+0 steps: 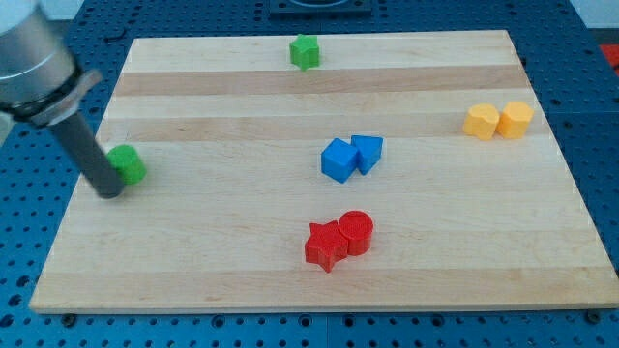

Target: Push the green circle towards the green star

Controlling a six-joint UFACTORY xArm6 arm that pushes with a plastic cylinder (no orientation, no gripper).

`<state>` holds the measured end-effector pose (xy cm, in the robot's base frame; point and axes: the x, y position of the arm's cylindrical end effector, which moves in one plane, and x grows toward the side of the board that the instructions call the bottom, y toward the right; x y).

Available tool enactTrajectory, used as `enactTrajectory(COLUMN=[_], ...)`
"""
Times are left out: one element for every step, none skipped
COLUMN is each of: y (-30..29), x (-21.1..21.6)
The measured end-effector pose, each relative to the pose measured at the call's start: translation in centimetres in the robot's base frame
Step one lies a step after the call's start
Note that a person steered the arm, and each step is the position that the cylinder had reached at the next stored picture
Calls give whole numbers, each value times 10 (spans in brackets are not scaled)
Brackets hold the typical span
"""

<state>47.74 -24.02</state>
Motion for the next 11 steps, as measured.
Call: enactTrajectory(y=[34,32,9,-13,-9,24,56,78,103,102,114], x=[-27,-31,-17,-23,-43,-65,-96,-130,-149,-140,-140])
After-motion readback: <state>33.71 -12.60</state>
